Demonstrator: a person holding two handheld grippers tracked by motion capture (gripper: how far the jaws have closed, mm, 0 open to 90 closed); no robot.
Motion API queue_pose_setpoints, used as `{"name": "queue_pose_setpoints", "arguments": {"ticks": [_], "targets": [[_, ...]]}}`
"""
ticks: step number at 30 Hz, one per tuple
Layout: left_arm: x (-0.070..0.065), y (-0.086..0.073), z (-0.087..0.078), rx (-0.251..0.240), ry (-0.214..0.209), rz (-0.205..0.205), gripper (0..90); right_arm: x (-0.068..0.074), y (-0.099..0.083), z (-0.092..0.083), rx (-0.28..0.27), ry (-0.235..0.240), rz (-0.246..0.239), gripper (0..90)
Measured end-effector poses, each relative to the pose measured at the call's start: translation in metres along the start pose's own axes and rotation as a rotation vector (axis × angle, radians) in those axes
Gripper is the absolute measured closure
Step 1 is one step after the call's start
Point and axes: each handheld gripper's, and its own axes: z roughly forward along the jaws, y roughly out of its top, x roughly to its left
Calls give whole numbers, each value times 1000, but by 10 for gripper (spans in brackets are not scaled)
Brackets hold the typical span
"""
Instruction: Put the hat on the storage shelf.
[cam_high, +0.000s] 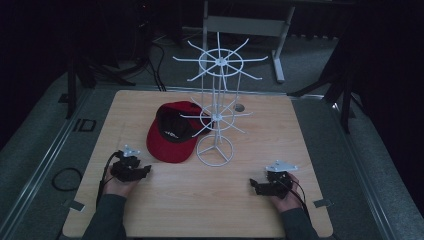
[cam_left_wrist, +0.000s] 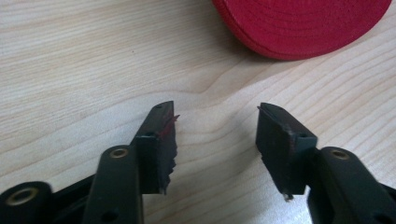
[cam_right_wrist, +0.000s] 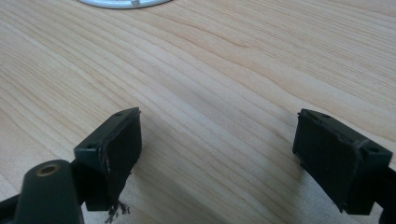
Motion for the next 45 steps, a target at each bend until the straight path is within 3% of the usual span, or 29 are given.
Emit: {"name": "queue_pose_setpoints", "arguments": {"ticks": [4, 11, 15, 25, 34, 40, 45], "targets": [[6, 1, -3, 13, -50, -15, 597, 0, 0, 0, 0, 0, 0, 153], [7, 13, -15, -15, -53, 5, 618, 0, 0, 0, 1, 0, 1, 153], [10, 21, -20, -40, -59, -8, 631, 0, 0, 0, 1, 0, 2, 153], [11, 39, -26, -75, -54, -6, 612, 0, 0, 0, 1, 0, 3, 153], [10, 51, -22, -75, -46, -4, 582, 0, 0, 0, 1, 0, 3, 153], [9, 59, -19, -67, -13, 9, 638, 0, 0, 0, 1, 0, 3, 153], [13, 65, -19, -88, 0, -13, 736, 0, 0, 0, 1, 0, 2, 153]]}}
